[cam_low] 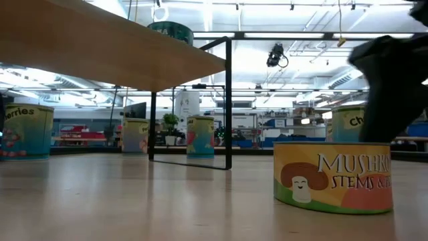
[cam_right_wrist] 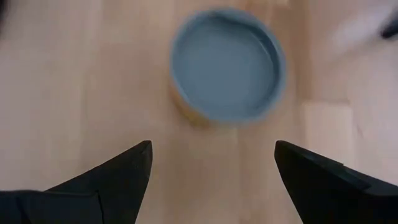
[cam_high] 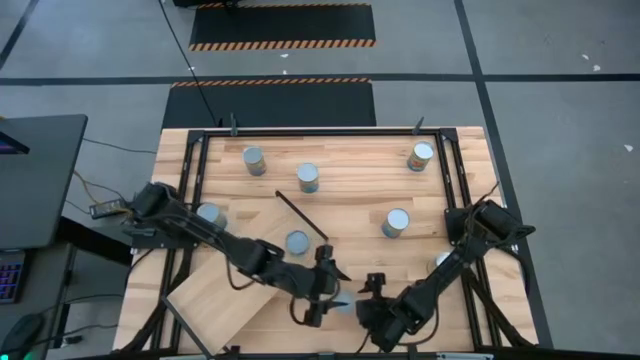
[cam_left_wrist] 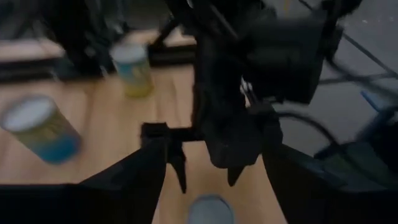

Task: Pick and place cans onto a shelf
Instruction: Put the canned mushroom on the shelf

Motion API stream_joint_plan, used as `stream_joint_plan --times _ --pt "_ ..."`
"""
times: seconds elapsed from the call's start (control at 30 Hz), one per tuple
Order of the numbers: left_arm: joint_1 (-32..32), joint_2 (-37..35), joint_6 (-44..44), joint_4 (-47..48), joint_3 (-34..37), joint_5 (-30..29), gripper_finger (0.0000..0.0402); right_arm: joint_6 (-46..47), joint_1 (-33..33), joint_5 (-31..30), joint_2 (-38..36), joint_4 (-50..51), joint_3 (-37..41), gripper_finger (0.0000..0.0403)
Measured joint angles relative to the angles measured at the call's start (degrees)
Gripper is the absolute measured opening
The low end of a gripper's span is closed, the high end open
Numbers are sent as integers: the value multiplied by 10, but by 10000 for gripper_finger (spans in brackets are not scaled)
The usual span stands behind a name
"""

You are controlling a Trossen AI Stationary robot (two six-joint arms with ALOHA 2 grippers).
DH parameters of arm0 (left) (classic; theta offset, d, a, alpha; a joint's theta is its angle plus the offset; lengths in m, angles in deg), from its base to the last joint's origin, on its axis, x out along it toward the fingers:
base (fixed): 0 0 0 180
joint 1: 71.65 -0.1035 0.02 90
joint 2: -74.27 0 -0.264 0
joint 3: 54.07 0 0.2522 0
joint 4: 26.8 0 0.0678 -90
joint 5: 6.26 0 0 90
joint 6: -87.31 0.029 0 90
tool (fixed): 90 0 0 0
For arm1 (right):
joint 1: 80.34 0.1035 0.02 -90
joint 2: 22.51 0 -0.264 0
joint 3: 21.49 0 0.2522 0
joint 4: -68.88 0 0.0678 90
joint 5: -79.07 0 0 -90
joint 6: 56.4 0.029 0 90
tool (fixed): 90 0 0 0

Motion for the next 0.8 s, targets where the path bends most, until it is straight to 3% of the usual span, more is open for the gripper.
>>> stream_joint_plan --times 0.17,0.37,0.47,0.63,0.8 --pt "-2 38 -36 18 2 50 304 -53 -16 2 0 -72 10 346" --pt "29 58 -30 26 3 30 303 -100 -35 -39 -1 -127 18 346" --pt "51 57 -33 28 2 -14 296 -82 -29 -27 -20 -96 18 346" --pt "46 72 -76 27 2 -29 296 8 13 -16 -71 15 18 346" --pt "25 118 -114 24 -28 5 312 109 64 -57 -131 117 17 346"
